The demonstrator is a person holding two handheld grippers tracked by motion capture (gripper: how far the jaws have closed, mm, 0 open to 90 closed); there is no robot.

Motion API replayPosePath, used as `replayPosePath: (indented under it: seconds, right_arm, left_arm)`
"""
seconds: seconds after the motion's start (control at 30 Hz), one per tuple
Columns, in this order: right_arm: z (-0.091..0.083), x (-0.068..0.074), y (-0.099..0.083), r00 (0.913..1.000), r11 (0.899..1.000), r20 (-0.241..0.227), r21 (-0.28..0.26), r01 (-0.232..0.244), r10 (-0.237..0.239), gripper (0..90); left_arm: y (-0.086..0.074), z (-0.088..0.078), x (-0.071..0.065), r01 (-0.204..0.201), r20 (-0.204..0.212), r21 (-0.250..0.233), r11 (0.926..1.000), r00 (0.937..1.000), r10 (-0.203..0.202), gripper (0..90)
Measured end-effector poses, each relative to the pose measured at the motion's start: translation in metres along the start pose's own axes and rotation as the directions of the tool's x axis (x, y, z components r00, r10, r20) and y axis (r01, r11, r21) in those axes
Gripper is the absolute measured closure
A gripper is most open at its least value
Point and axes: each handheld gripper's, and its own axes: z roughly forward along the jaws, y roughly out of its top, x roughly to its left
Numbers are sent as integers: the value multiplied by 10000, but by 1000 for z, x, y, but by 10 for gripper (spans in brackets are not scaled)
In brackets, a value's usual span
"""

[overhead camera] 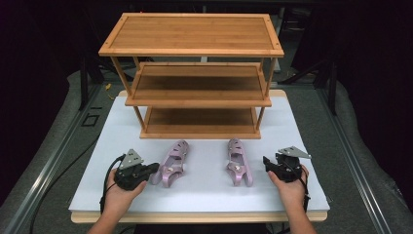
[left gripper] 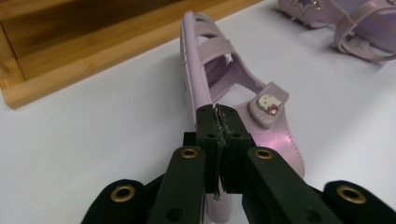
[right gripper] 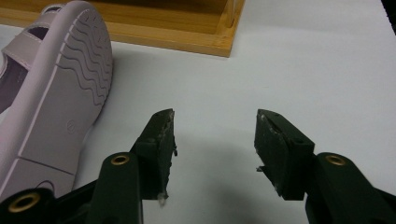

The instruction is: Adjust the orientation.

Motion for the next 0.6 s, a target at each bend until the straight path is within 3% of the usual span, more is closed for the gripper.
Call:
replayPosePath:
  seconds: [0.1, 0.2, 0.33, 0.6]
  right_arm:
    - [0, 0, 0, 10000, 10000, -20, 46, -15, 15, 475]
    - [0, 0, 0, 10000, 10000, -26, 47, -35, 36, 476]
    - [0, -1, 0, 9999, 9999, 4, 15, -107, 107, 475]
    - [1, -3, -1, 9994, 9994, -57, -32, -344, 344, 476]
  left_arm:
    - [-1, 0, 2, 40, 60, -29, 10000, 10000, -39, 889]
    - [-1, 0, 3, -77, -249, 34, 10000, 9997, 78, 891]
    - [-3, 0, 13, 58, -680, 76, 10000, 9977, -53, 890]
    - [-15, 8, 38, 898, -1272, 494, 9947, 9884, -830, 893]
